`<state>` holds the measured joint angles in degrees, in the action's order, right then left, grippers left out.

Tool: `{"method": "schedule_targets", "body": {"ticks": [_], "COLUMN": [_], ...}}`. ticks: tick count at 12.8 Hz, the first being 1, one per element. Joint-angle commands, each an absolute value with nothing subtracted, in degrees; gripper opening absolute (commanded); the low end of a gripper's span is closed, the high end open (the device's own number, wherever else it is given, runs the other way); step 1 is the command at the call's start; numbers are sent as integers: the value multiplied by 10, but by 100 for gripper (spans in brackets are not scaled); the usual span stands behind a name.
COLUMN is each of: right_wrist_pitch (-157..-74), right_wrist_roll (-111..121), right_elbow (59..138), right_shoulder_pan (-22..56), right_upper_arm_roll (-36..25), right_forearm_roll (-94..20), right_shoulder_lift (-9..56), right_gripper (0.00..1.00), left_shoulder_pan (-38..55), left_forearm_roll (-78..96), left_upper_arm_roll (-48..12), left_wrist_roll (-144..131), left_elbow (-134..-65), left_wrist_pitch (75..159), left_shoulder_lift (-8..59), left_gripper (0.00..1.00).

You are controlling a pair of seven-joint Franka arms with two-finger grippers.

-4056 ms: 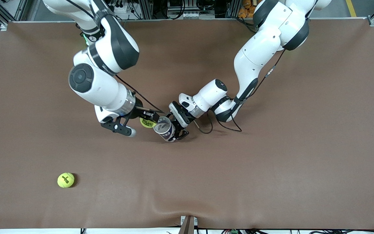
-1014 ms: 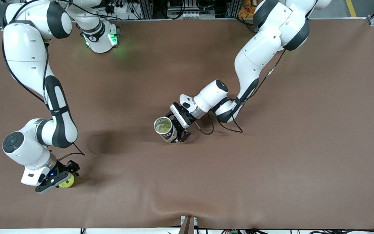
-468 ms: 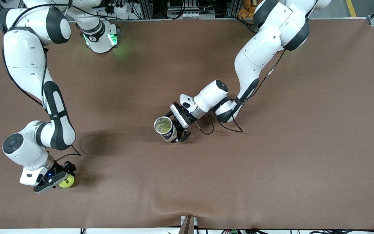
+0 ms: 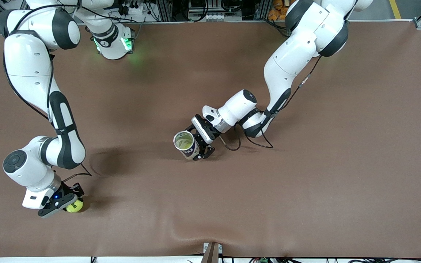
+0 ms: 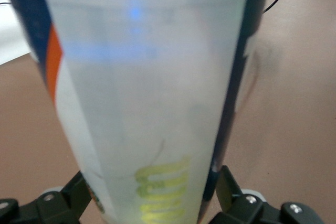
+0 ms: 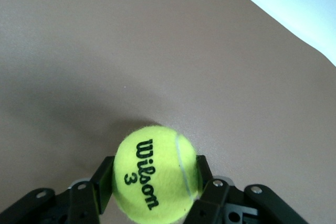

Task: Insert tennis ball vertically with right arm
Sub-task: 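Grasp the Wilson 3 tennis ball with the right gripper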

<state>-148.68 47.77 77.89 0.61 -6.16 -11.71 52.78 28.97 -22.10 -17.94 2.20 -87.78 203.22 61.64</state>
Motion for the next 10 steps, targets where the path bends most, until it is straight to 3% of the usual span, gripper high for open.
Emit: {"method": "schedule_targets", "body": {"ticks": [1, 5, 10], "right_wrist_pitch": [-1501, -1423, -1175], "right_wrist_roll": [495, 434, 276], "right_elbow": [769, 768, 770], "right_shoulder_pan": [6, 33, 58], "right_upper_arm_roll": [-51, -50, -38], "right_forearm_roll": [-148, -156, -156], "right_shoulder_lift": [526, 499, 418], "right_gripper": [50, 50, 50], "left_shoulder_pan": [280, 269, 251], "left_forearm_roll": [-219, -219, -220], "left_upper_arm_roll": [-186, -193, -218], "left_wrist_roll": [20, 19, 19], "left_elbow": [-899, -925, -937], "left_wrist_pitch": [2038, 2038, 2038], "left_shoulder_lift": [603, 587, 583], "left_gripper": [100, 100, 100]}}
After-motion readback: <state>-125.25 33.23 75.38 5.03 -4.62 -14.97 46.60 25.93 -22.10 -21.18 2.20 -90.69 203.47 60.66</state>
